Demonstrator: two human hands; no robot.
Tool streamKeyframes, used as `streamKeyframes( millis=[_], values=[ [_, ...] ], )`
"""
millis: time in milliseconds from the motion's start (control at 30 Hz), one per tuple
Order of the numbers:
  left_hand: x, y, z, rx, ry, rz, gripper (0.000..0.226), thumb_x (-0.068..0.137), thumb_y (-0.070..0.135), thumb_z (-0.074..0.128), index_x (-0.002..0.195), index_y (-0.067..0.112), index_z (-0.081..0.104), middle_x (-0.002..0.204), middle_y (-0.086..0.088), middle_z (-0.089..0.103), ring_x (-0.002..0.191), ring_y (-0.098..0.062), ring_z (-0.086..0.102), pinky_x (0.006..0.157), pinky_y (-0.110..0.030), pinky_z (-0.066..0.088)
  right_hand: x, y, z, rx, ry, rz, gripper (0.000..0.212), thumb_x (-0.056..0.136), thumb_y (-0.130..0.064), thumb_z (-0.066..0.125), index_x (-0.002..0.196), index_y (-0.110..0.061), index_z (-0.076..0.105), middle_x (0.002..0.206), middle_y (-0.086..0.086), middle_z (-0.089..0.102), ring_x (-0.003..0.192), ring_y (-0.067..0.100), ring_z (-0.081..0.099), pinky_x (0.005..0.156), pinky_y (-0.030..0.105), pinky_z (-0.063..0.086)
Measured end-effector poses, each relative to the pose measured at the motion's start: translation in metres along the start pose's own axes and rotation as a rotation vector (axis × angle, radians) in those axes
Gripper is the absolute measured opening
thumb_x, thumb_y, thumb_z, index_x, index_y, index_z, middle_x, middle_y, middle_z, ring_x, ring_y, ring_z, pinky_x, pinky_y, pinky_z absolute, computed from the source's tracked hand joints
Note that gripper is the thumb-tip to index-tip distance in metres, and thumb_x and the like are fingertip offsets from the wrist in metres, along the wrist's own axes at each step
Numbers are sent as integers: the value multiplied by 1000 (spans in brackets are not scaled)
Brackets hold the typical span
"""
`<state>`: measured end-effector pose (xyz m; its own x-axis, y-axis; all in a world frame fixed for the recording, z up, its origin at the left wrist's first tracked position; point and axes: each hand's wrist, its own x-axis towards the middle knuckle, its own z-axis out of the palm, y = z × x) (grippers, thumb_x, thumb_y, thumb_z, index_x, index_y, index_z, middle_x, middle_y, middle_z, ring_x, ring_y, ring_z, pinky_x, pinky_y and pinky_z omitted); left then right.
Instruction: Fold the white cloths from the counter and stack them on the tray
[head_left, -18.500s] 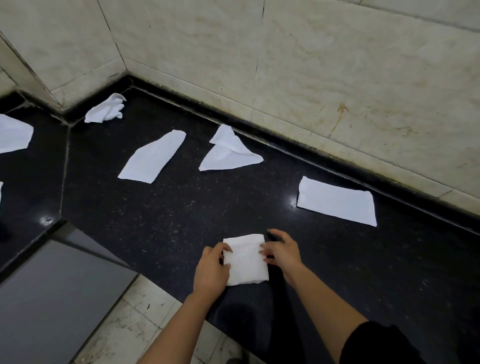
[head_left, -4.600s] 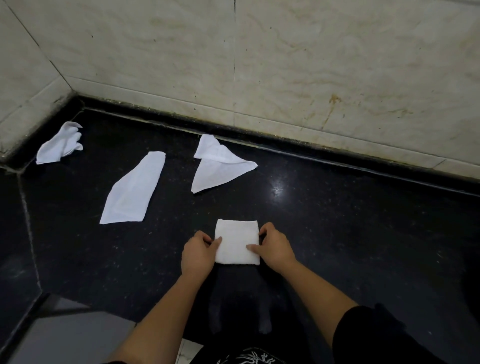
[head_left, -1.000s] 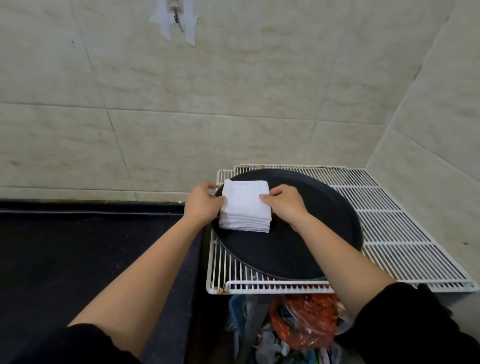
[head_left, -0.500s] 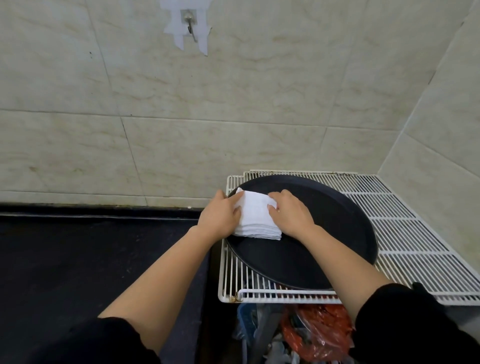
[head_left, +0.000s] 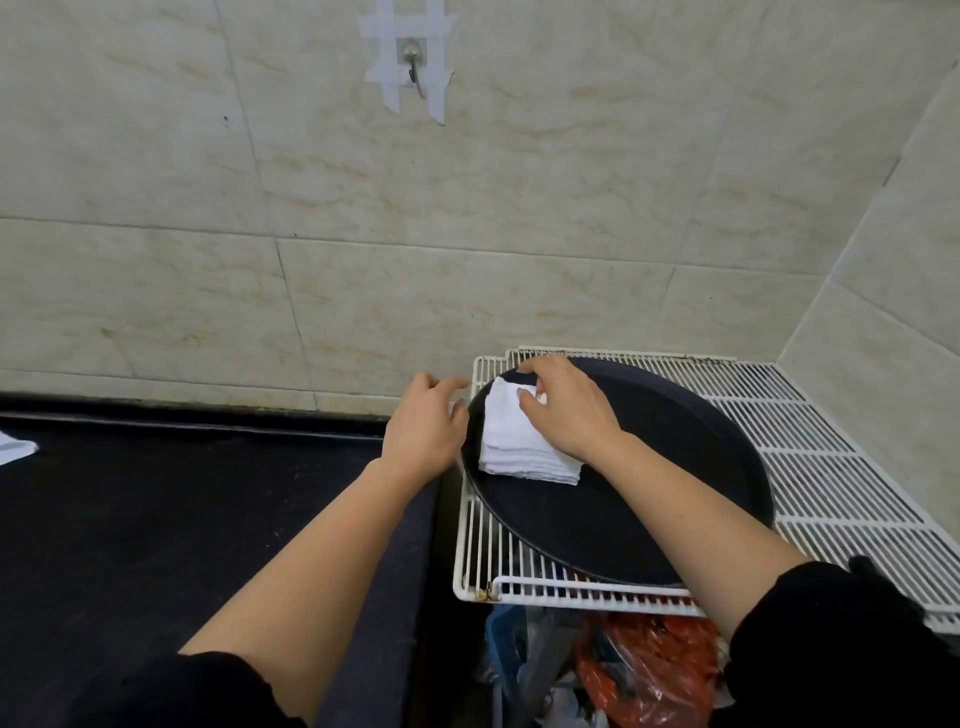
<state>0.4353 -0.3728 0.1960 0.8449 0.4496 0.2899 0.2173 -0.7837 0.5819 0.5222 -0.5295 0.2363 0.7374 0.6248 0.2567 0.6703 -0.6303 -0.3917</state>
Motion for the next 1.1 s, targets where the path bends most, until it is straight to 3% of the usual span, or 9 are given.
streamKeyframes(
  millis=[100, 233, 433, 800, 1100],
  values=[
    [-15, -23, -15, 18, 32, -84, 37, 98, 25, 44, 133, 24, 53, 122, -5, 48, 100, -25, 58, 82, -36, 49, 2, -27, 11, 17, -36, -67, 34, 96, -23, 49, 129, -15, 54, 125, 4, 54, 110, 24, 55, 88, 34, 43],
    [-42, -67, -47, 43, 59, -204, 35, 96, 23, 46, 128, 20, 57, 123, -8, 49, 108, -28, 56, 91, -38, 49, 3, -75, 36, 21, -101, -132, 34, 93, -21, 51, 125, -14, 57, 120, 8, 56, 110, 26, 55, 89, 35, 43],
    [-96, -148, -114, 163, 49, -381, 36, 96, 23, 43, 128, 20, 57, 126, -10, 47, 114, -29, 51, 91, -40, 47, -8, -169, 104, 10, -259, -232, 30, 93, -26, 53, 120, -13, 58, 120, 10, 56, 112, 29, 54, 90, 36, 45],
    [-203, -324, -251, 252, -29, -537, 37, 95, 22, 42, 129, 21, 56, 128, -7, 48, 119, -26, 49, 96, -40, 45, -31, -373, 245, 13, -436, -264, 33, 93, -30, 54, 122, -16, 57, 122, 5, 53, 109, 26, 56, 91, 40, 48],
    [-248, -439, -353, 240, 33, -686, 34, 95, 23, 44, 126, 21, 58, 126, -7, 49, 115, -27, 53, 94, -39, 47, -16, -520, 332, 60, -536, -344, 31, 91, -29, 57, 119, -16, 58, 118, 4, 55, 105, 25, 57, 89, 38, 49]
  ],
)
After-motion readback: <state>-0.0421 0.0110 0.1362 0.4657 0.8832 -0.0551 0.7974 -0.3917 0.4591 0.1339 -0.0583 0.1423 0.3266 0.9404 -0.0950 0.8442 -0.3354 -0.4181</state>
